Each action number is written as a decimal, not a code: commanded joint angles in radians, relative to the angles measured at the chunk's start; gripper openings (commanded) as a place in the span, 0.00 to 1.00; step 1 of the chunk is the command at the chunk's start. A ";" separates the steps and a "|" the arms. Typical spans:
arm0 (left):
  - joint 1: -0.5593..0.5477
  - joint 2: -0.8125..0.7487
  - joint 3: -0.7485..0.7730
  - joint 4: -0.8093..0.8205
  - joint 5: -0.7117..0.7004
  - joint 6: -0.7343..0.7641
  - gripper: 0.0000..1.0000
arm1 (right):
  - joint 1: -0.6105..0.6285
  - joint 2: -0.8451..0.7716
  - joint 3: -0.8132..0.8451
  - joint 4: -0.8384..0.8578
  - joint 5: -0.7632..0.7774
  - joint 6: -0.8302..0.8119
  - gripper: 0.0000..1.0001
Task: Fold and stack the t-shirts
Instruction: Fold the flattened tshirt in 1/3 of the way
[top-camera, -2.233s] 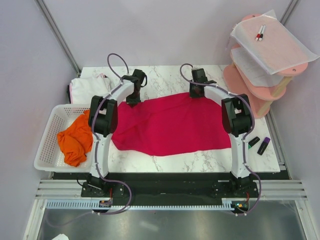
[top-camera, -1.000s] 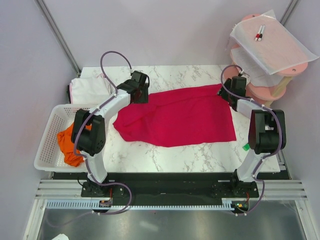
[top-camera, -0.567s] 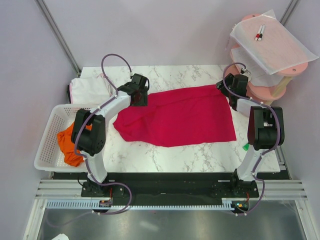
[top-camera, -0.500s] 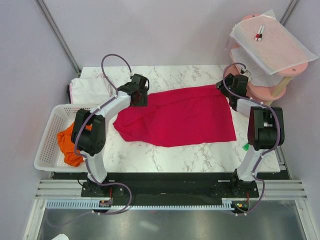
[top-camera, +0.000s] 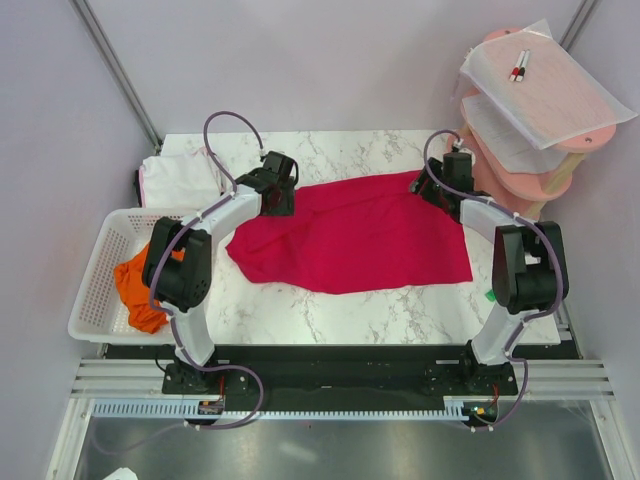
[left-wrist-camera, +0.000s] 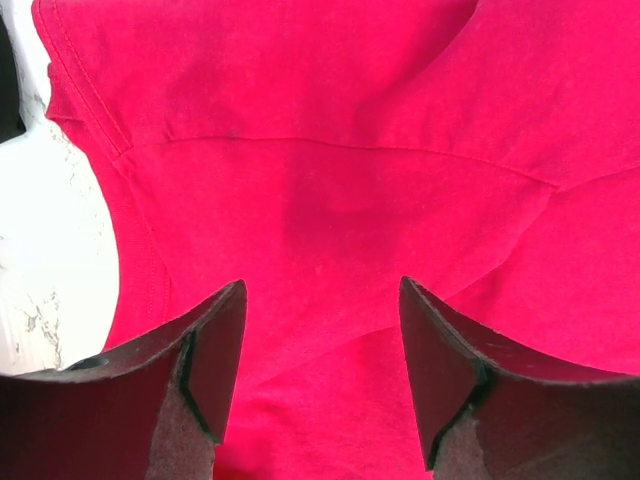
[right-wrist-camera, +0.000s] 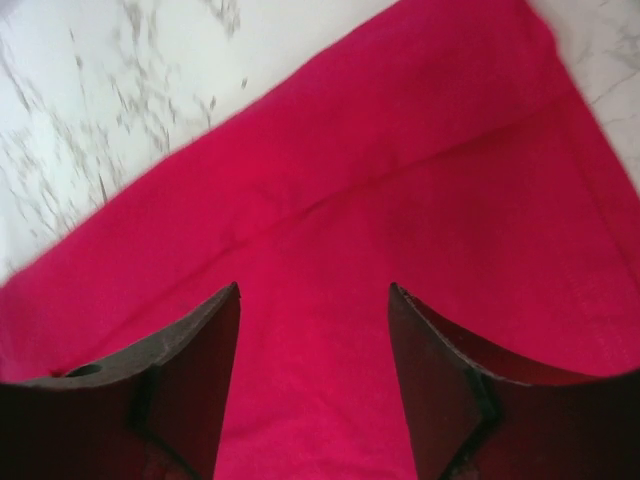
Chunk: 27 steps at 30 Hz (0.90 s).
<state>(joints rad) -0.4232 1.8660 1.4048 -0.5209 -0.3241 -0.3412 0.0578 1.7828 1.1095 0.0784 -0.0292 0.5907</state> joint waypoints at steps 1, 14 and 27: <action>-0.005 -0.021 -0.009 0.038 -0.036 0.013 0.75 | 0.118 -0.022 0.101 -0.166 0.109 -0.152 0.71; -0.005 -0.041 -0.043 0.056 -0.035 0.007 0.86 | 0.255 0.133 0.147 -0.013 -0.159 -0.099 0.70; -0.002 -0.016 -0.038 0.053 -0.066 0.010 0.87 | 0.488 0.329 0.341 0.051 -0.279 0.001 0.55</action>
<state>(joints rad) -0.4232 1.8660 1.3636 -0.4984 -0.3584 -0.3393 0.5022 2.0850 1.3651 0.0753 -0.2703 0.5636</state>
